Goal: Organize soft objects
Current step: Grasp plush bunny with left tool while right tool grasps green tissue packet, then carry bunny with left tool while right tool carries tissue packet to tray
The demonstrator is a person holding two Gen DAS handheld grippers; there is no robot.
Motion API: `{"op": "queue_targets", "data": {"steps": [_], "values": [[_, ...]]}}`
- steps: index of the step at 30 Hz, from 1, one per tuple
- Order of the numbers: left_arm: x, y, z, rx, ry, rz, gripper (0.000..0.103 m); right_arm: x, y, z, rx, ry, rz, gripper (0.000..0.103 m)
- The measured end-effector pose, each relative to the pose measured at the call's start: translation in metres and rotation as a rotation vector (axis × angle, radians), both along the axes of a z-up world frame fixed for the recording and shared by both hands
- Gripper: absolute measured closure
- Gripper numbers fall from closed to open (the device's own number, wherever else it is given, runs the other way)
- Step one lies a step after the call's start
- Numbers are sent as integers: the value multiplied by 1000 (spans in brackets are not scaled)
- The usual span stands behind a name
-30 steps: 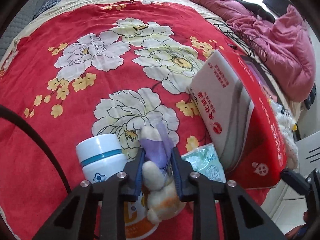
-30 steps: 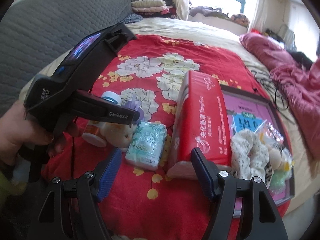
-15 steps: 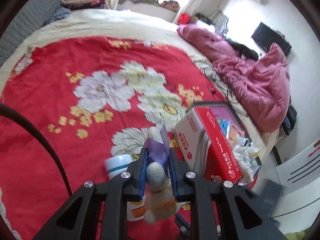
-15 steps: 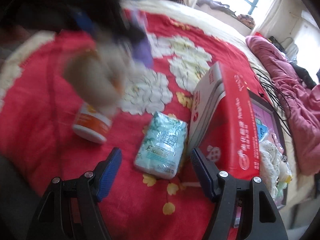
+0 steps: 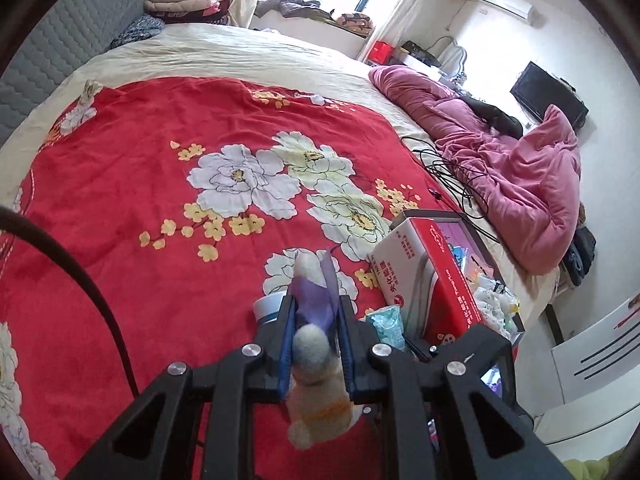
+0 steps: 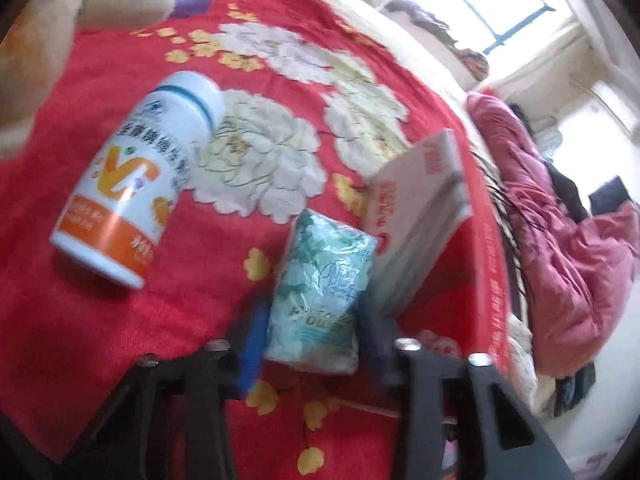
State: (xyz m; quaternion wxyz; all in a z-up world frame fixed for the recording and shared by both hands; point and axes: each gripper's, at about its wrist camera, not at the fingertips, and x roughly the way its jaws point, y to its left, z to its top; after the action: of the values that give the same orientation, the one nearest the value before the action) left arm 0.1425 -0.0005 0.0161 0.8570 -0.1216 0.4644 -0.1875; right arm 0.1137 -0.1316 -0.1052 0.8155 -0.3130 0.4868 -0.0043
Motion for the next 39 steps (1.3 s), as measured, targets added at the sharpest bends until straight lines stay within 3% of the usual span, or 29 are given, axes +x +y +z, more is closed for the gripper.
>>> {"op": "queue_targets", "data": {"steps": [3,5,12,25,34,39], "values": [[-3,-1,-2,0,6,-2,83,-2,-3,6,30,-6,16,69],[-6,-3,-2,0,7,-5,83,-9,-7,19,101,-19,17,69],[-17,-16,9,6,-13,-26,82,-13,-40,74,447,-26,-17,70],[-50,-67,56,74,-111,-94,82,-38,-90,155,542,-180,-63,69],[-68,-115,82,101,-162,-159,82,-62,-148,189,557,-275,-116,69],[-72,-151,82,95,-159,-205,82,-75,-190,203,548,-329,-154,69]]}}
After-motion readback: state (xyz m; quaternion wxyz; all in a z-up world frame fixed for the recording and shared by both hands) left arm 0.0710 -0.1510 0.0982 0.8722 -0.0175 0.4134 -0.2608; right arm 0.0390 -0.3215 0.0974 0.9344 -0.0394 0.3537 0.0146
